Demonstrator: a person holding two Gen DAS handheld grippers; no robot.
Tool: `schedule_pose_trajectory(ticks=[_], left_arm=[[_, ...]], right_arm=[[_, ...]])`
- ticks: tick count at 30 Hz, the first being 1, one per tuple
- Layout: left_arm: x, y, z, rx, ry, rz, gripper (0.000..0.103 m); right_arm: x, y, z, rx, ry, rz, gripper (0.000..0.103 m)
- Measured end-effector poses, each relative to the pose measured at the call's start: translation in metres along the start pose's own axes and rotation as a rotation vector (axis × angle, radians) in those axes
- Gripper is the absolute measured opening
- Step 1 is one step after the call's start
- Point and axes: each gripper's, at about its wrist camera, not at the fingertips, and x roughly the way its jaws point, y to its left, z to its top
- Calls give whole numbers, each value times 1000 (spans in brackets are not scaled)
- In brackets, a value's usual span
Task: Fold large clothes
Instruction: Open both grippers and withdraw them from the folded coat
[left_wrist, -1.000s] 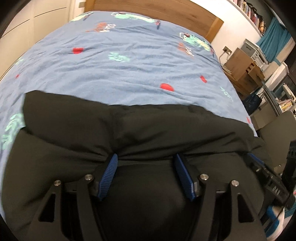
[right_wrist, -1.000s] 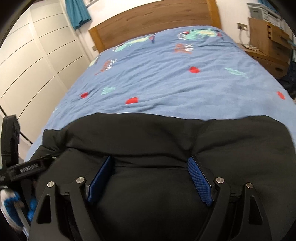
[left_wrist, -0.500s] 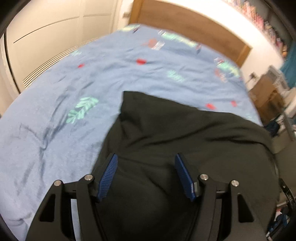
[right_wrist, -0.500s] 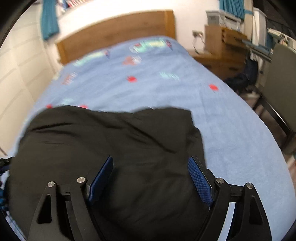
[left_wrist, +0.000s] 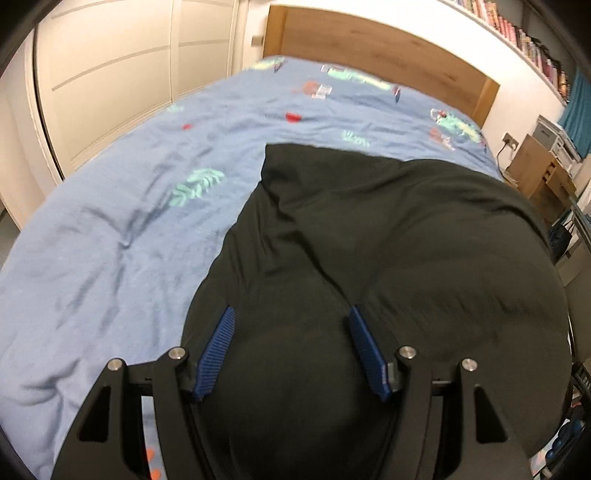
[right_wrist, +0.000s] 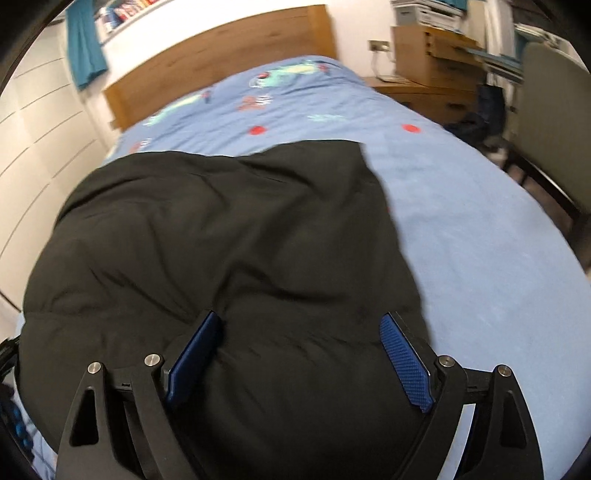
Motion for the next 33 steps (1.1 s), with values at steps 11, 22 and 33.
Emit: schedule_pose_trajectory(ticks=[11,22,33], left_arm=[[-80,-11,-41,84,-149,12,63],[-127,-3,-70,100,-195,0,63],[-177,10,-96,106,-236,-14,63]], right_arm=[[-59,-12,-36,15,0,17,88],[-115,-12,-58,-8,-36,25,92],[-167,-16,-85,-3,-65,48,97]])
